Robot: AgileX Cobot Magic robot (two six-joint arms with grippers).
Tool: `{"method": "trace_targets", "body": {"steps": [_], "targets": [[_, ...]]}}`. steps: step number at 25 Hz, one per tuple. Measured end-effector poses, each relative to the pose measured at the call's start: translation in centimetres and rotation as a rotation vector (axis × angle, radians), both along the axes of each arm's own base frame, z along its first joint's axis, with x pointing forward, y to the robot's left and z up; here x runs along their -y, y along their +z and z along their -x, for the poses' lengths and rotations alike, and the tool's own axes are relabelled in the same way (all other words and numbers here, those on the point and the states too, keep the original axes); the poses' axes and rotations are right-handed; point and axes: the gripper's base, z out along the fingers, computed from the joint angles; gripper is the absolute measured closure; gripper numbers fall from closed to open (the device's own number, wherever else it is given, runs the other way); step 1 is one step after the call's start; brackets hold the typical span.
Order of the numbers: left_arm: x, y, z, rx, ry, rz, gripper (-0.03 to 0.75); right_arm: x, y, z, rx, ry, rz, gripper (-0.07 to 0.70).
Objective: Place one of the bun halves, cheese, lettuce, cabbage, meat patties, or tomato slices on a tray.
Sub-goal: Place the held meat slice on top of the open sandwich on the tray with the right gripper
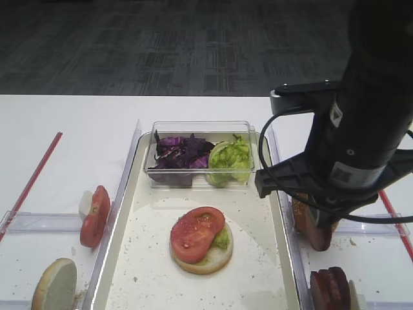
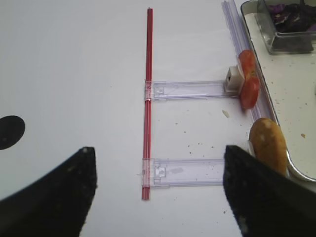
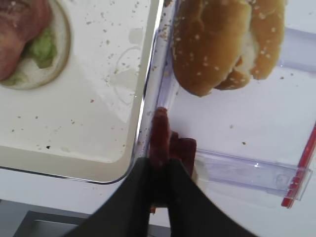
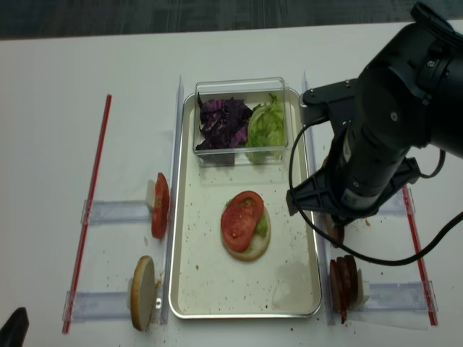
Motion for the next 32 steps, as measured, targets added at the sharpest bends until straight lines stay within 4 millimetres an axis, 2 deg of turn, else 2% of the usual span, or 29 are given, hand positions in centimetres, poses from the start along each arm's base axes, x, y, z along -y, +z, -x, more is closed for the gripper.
{"method": "trace_targets", "body": {"steps": [6,19,25,32], "targets": [[0.0,0.0,0.0,0.000,0.000,0.000,0.223,0.4,0.1,0.0,-0.013,0.015,0.029,0.512],[0.0,0.0,0.0,0.000,0.000,0.000,0.223,3.9,0.1,-1.9,-0.037,-0.070,0.049,0.512],[0.0,0.0,0.0,0.000,0.000,0.000,0.223,4.0,0.1,-1.9,-0.035,-0.065,0.049,0.512],[0.0,0.0,0.0,0.000,0.000,0.000,0.223,3.5,1.9,-2.9,0.017,-0.055,0.020,0.512]]}}
